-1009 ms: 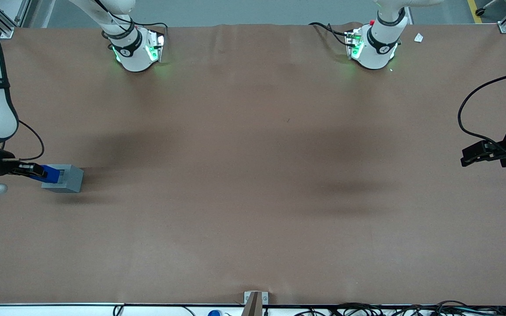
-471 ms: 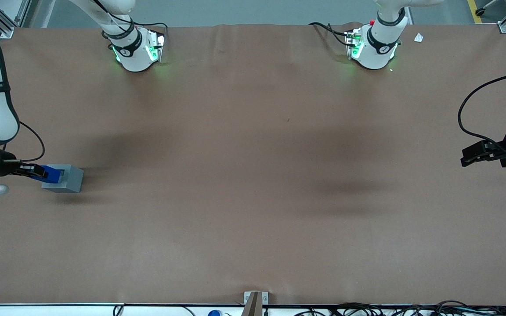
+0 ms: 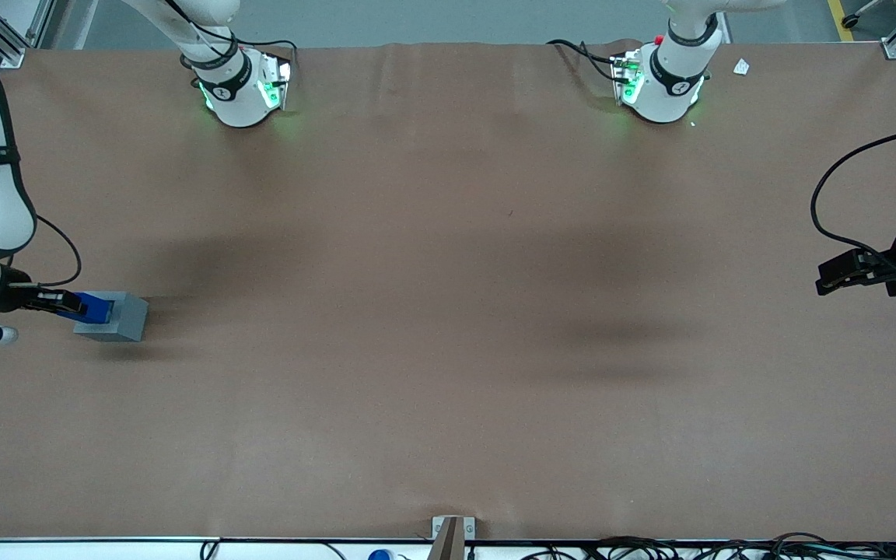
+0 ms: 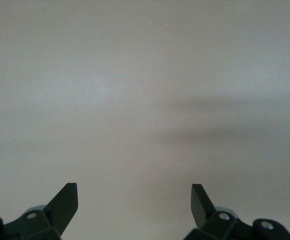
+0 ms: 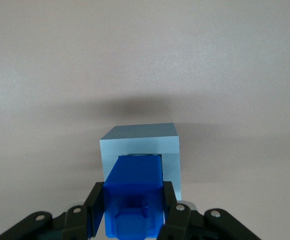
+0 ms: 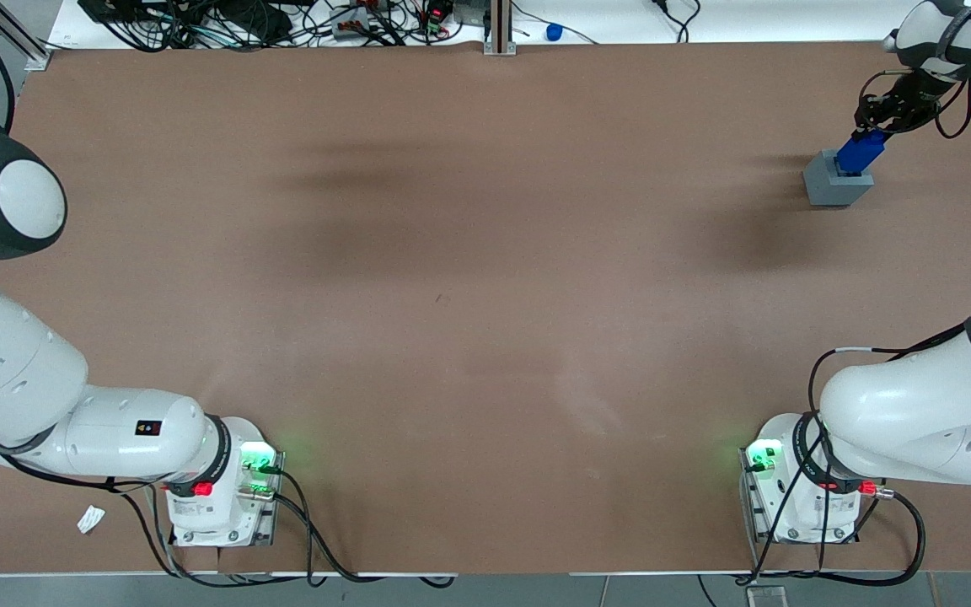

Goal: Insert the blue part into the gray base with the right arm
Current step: 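Lower the blue cube into the gray base's opening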

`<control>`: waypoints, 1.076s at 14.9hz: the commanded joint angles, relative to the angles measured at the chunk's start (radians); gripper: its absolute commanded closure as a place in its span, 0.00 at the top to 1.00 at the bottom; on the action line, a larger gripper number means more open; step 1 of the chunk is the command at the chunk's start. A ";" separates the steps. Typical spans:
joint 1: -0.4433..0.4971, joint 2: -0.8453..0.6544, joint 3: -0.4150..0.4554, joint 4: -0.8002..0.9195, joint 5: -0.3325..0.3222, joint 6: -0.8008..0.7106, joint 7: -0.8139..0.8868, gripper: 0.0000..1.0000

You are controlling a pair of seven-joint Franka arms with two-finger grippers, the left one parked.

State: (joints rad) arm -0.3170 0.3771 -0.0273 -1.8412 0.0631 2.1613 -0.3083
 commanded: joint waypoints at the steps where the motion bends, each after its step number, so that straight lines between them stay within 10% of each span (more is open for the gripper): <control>1: -0.017 -0.004 0.015 -0.010 0.003 0.012 -0.020 0.24; 16: -0.024 0.010 0.014 -0.021 0.003 0.032 -0.021 0.24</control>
State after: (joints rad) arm -0.3185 0.3866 -0.0273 -1.8539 0.0631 2.1790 -0.3130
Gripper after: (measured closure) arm 0.493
